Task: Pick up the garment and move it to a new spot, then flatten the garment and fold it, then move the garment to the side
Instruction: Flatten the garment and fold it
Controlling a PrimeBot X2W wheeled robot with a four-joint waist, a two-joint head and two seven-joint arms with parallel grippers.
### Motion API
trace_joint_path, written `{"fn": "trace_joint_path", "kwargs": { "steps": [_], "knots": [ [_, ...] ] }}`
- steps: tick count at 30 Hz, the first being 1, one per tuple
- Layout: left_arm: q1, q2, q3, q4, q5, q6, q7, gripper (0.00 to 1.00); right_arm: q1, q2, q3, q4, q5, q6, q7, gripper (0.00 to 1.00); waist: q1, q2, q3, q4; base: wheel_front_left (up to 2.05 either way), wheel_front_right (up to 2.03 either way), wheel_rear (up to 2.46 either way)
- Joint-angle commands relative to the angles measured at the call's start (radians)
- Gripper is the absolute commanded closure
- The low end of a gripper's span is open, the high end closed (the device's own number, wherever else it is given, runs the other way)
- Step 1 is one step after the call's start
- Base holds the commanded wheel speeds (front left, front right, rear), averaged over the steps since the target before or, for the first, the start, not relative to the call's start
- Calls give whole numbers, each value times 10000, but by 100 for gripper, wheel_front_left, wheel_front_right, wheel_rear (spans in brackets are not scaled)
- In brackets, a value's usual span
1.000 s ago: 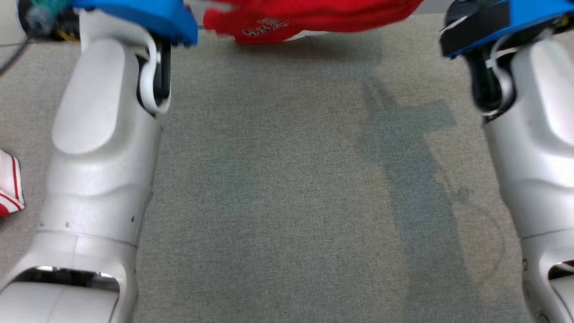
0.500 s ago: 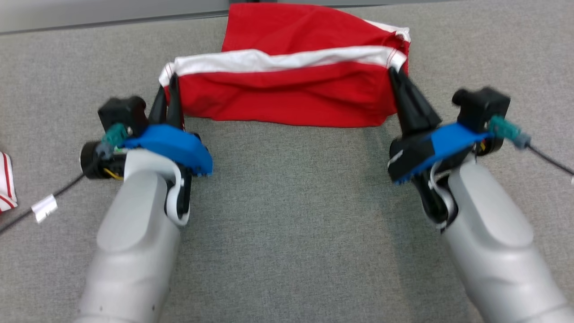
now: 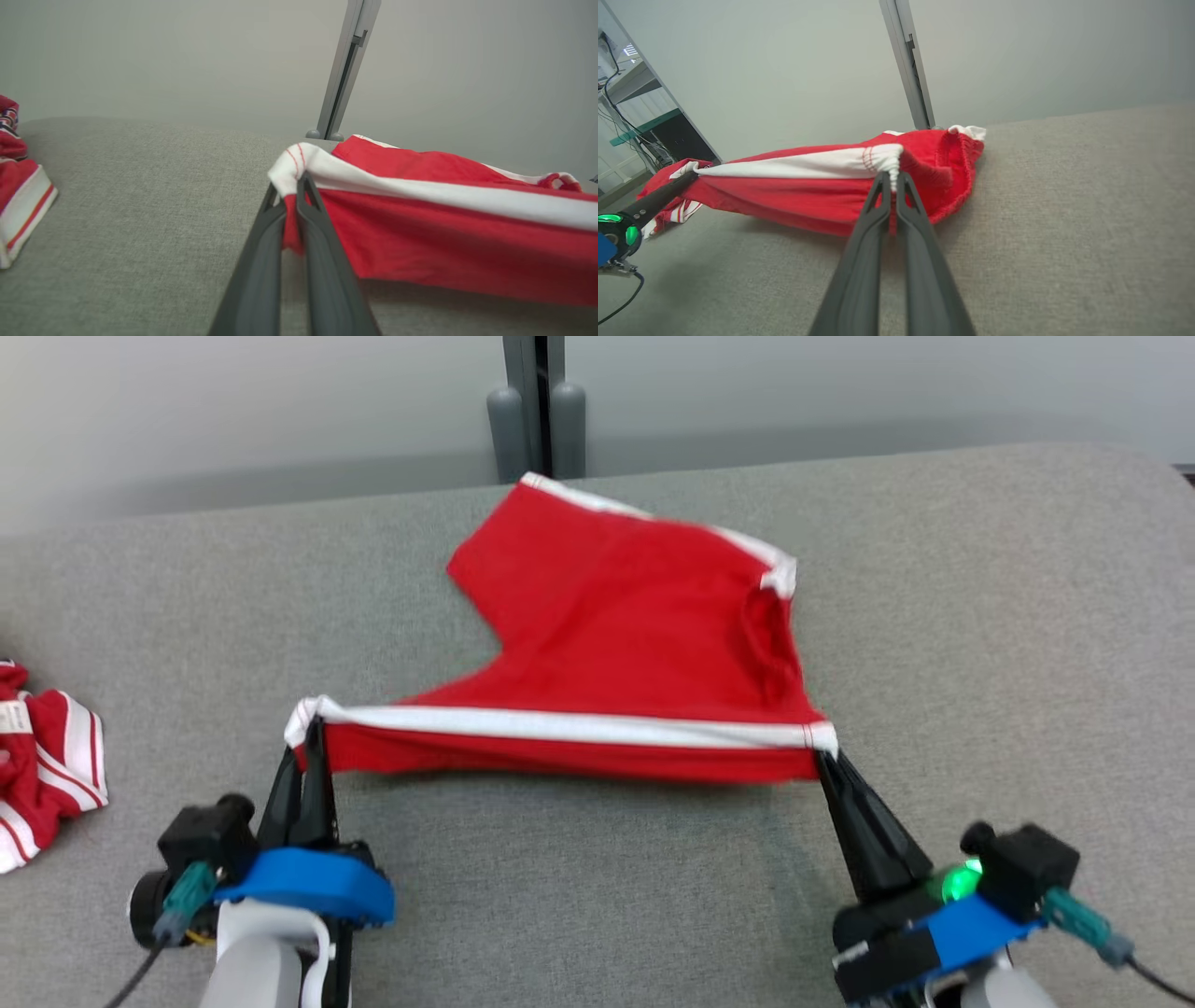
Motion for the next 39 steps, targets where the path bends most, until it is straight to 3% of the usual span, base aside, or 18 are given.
{"fn": "trace_joint_path", "kwargs": {
  "steps": [1,10,17,27,39],
  "knots": [
    [286,64,127,-192,68,-10,-25,100,380,-39,-188,-163,-84,-16,-47,100,3,3,-198,-121,0,0,0],
    [2203,41,146,-1819,61,273,87,100,2671,-103,-496,-1654,-191,-18,-50,100,3,3,-911,-117,0,0,0],
    [2490,74,-213,-2894,76,323,653,100,2838,5,-305,-1756,-5,-16,-47,100,3,3,-903,-244,0,0,0],
    [416,548,-780,-2584,352,-70,1322,100,770,244,207,-579,764,-8,229,100,3,3,29,-556,0,0,0],
    [-3945,680,-1396,449,328,-418,1571,100,-2724,712,-9,1836,1614,-8,25,100,3,3,1587,-1211,0,0,0]
  ]
}}
